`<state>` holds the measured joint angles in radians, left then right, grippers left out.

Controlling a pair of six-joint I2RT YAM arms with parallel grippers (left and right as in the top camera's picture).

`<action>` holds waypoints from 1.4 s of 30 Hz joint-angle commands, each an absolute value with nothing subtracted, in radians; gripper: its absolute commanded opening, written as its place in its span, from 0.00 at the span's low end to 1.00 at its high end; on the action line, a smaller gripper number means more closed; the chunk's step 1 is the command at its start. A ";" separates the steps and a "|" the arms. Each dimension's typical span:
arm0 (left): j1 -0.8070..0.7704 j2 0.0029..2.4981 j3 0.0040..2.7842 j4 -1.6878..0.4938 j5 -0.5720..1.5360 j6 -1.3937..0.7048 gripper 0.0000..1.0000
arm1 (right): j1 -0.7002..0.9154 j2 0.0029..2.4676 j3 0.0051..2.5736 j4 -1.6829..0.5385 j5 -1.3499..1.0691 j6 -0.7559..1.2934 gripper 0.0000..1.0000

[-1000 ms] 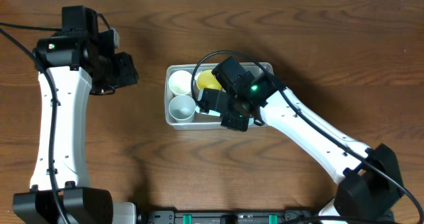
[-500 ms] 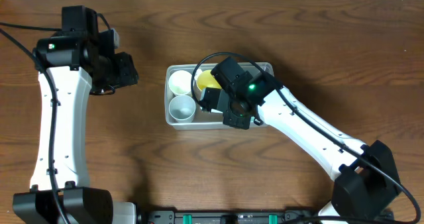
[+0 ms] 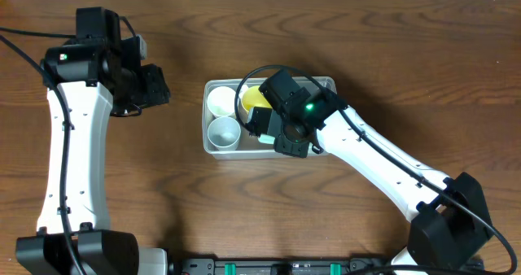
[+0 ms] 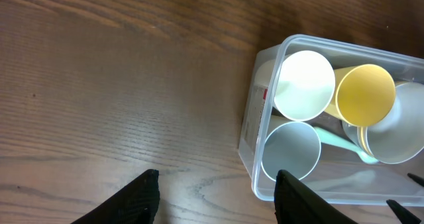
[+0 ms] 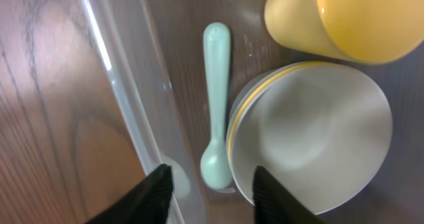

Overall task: Pack container
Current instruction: 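Carry the spoon into the container's front edge and release, then move the right gripper to the white fork and grasp it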

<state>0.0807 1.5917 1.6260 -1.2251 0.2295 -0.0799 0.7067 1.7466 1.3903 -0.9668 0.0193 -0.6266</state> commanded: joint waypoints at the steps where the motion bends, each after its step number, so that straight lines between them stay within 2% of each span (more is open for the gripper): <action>1: 0.082 1.595 1.618 -1.230 0.224 -0.084 0.56 | 0.712 1.753 1.385 -0.951 0.022 -0.471 0.54; 4: 0.082 1.595 1.618 -1.231 0.224 -0.084 0.56 | 0.714 1.752 1.386 -0.962 0.022 -0.327 0.61; 12: 0.082 1.595 1.618 -1.234 0.224 -0.083 0.56 | 0.678 1.692 1.462 -0.963 0.060 -0.047 0.64; 17: 0.082 1.595 1.618 -1.234 0.224 -0.084 0.56 | 0.555 1.576 1.568 -0.978 0.098 0.002 0.72; 22: 0.082 1.595 1.618 -1.234 0.224 -0.084 0.57 | 0.320 1.489 1.583 -1.069 0.013 -0.110 0.74; 28: 0.082 1.595 1.618 -1.234 0.224 -0.084 0.56 | 0.077 1.503 1.520 -1.187 -0.103 -0.373 0.79; 31: 0.082 1.595 1.618 -1.234 0.224 -0.084 0.56 | 0.037 1.519 1.443 -1.178 -0.106 -0.539 0.81; 36: 0.082 1.595 1.618 -1.234 0.224 -0.084 0.56 | 0.038 1.559 1.307 -1.074 -0.105 -0.687 0.82; 42: 0.082 1.595 1.618 -1.234 0.224 -0.084 0.56 | 0.041 1.660 1.226 -1.026 -0.102 -0.768 0.80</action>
<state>0.0807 1.5917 1.6260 -1.2301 0.2298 -0.0799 0.0376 1.6032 1.2552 -1.0512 -0.0853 -0.6735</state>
